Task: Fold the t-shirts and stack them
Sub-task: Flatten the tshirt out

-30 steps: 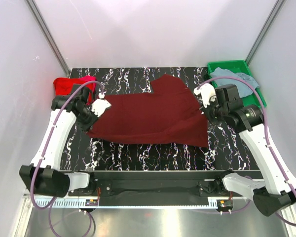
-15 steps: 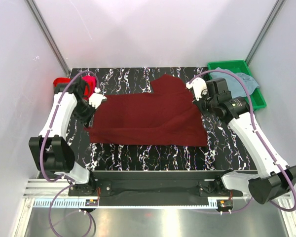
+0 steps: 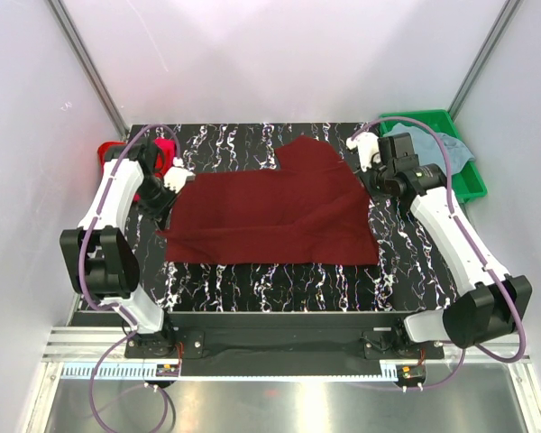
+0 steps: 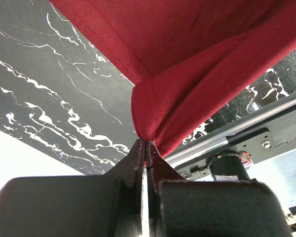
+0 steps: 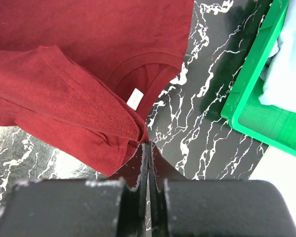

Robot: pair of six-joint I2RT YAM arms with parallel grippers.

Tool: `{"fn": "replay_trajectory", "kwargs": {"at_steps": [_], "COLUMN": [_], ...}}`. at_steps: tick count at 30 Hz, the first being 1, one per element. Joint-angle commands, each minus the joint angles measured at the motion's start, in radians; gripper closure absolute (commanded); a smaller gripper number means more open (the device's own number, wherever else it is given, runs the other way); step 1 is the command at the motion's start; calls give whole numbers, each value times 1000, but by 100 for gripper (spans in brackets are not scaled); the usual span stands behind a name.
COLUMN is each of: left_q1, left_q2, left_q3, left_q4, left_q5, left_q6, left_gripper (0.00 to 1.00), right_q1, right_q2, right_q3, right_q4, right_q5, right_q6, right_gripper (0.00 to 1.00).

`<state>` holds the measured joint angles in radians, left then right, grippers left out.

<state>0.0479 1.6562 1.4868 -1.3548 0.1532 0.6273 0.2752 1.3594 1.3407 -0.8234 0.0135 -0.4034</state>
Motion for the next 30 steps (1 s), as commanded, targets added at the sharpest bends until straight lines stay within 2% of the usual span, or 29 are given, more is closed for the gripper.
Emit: {"fn": "replay_trajectory", "kwargs": {"at_steps": [1, 7, 17, 20, 26, 30], "left_q1": [3, 3, 4, 9, 27, 33], "left_q2": [-25, -93, -167, -177, -194, -300], "left_q3": [56, 18, -34, -39, 36, 26], "left_q4": [-193, -193, -193, -190, -181, -29], "left_q5": [-23, -69, -124, -87, 86, 153], "left_q6": [9, 92, 158, 154, 77, -29], "left_gripper": [100, 100, 100, 100, 100, 100], "right_q1": [-8, -8, -7, -8, -28, -44], "right_q2": [-9, -65, -115, -135, -197, -249], "right_q3": [92, 159, 152, 120, 40, 2], "right_q4": [15, -94, -175, -169, -189, -184], "right_q5": [-10, -41, -61, -41, -73, -84], "right_q6": [11, 3, 61, 83, 167, 234], "right_gripper": [100, 100, 100, 100, 100, 100]}}
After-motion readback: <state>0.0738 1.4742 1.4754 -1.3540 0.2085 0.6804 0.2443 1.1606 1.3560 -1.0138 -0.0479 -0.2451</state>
